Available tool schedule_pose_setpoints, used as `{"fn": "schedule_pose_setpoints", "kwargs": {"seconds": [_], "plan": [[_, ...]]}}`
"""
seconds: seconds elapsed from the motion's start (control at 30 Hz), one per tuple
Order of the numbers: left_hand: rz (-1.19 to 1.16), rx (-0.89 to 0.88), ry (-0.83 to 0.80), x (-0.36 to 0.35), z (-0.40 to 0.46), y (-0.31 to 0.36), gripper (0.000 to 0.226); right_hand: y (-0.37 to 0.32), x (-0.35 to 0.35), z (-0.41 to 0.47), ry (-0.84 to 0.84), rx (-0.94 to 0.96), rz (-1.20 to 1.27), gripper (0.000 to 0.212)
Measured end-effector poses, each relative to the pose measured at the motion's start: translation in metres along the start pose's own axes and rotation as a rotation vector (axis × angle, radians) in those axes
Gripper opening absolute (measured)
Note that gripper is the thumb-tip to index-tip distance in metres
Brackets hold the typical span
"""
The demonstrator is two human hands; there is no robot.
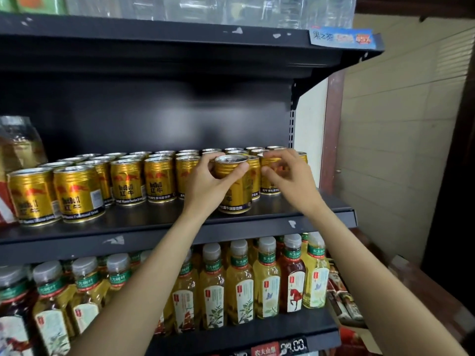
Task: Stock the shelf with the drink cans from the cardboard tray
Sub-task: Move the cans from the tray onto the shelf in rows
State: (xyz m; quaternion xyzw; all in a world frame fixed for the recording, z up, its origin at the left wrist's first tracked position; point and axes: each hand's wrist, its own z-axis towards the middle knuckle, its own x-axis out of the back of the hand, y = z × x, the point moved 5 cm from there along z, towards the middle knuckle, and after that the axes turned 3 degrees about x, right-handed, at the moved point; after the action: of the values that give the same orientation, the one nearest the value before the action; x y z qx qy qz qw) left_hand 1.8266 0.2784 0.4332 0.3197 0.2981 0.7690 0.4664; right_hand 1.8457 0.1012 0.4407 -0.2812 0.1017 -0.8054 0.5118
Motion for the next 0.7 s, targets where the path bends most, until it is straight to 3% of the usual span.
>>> {"fn": "schedule_pose_setpoints", "kwargs": {"seconds": [0.07,0.13,0.23,0.33,0.47,0.7], "plan": [[-0.03,0.005,-0.048,-0.021,-0.002,0.007,0.068,-0.002,0.007,-0.023,-0.132,-0.056,0.201,0.04],[-0.022,-0.001,-0.071,-0.047,0.0,0.014,0.06,-0.001,0.012,-0.041,-0.202,-0.066,0.195,0.065],[-0.021,-0.02,-0.111,-0.087,0.003,0.026,0.052,0.014,0.029,-0.044,-0.06,-0.062,0.025,0.084],[0.174,-0.143,-0.114,-0.107,0.006,0.04,0.053,0.032,0.045,-0.037,0.027,-0.136,-0.03,0.09],[0.442,-0.363,0.017,-0.091,0.008,0.037,0.042,0.048,0.052,-0.026,-0.015,-0.201,-0.098,0.091],[0.757,-0.428,-0.076,-0.066,0.021,0.005,0.06,0.066,0.041,-0.02,-0.149,-0.268,-0.025,0.088]]}}
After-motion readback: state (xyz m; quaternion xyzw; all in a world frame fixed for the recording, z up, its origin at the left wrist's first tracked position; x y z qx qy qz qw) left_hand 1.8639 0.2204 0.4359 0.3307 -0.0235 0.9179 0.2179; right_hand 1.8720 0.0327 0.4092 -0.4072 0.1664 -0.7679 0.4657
